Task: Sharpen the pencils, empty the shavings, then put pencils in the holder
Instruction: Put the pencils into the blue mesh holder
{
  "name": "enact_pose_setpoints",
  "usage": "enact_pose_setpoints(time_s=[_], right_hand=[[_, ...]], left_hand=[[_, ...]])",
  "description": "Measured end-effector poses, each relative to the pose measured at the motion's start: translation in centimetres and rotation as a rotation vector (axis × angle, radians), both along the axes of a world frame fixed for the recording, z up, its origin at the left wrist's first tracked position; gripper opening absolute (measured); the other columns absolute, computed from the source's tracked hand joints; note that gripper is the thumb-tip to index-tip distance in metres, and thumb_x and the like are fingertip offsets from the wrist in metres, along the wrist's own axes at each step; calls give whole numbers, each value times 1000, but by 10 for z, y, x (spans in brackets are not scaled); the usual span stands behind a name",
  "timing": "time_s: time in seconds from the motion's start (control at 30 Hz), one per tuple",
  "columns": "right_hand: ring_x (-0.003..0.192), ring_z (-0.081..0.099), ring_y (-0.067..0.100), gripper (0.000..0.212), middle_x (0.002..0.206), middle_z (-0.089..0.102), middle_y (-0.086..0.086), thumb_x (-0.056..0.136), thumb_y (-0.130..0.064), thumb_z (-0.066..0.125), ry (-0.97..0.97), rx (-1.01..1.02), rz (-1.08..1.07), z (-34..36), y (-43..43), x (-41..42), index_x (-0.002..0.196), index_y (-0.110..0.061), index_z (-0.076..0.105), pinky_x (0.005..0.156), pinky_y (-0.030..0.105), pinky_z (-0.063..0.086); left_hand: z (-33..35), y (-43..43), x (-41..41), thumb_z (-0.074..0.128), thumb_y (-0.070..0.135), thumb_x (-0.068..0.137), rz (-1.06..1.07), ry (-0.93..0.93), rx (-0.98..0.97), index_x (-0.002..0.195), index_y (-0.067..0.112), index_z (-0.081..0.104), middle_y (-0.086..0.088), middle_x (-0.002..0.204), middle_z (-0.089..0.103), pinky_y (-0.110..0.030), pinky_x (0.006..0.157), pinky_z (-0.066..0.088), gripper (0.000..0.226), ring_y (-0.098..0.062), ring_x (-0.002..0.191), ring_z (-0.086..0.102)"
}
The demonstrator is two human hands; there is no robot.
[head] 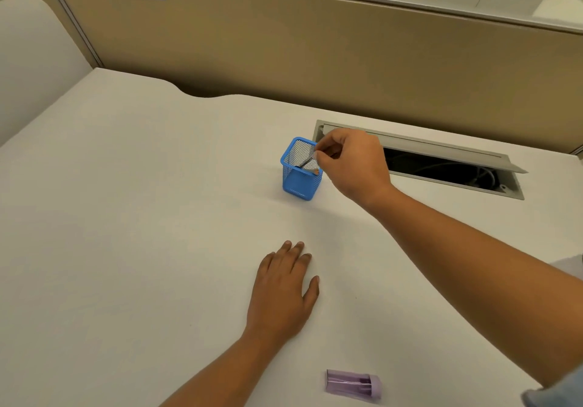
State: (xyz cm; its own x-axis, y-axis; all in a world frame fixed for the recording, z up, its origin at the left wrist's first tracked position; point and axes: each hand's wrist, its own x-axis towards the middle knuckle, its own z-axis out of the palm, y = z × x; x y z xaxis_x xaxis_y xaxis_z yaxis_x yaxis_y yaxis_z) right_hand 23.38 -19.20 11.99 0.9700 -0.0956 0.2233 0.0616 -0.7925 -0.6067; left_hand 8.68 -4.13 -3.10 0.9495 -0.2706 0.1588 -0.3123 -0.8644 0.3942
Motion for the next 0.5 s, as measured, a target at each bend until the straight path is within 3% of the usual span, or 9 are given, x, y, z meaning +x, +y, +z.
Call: enact_pose_setpoints(time_s=[0.27, 0.5], right_hand=[[90, 65, 16, 13, 101, 76, 1, 88, -32, 70, 81, -86, 19, -22, 3, 3, 97, -24, 74, 67, 29, 57], [92, 66, 15, 14, 102, 75, 0, 88, -33, 69, 98, -32, 11, -24, -3, 3, 98, -24, 74, 64, 25, 57]], left_hand=[[1, -1, 1, 47, 43, 94, -1, 14, 4, 128, 21, 61, 1, 144, 55, -39, 112, 34, 43, -18, 138, 44], [2, -1, 0, 48, 43, 94, -6, 0, -2, 127, 21, 61, 1, 143, 56, -39, 112, 34, 42, -19, 137, 45]])
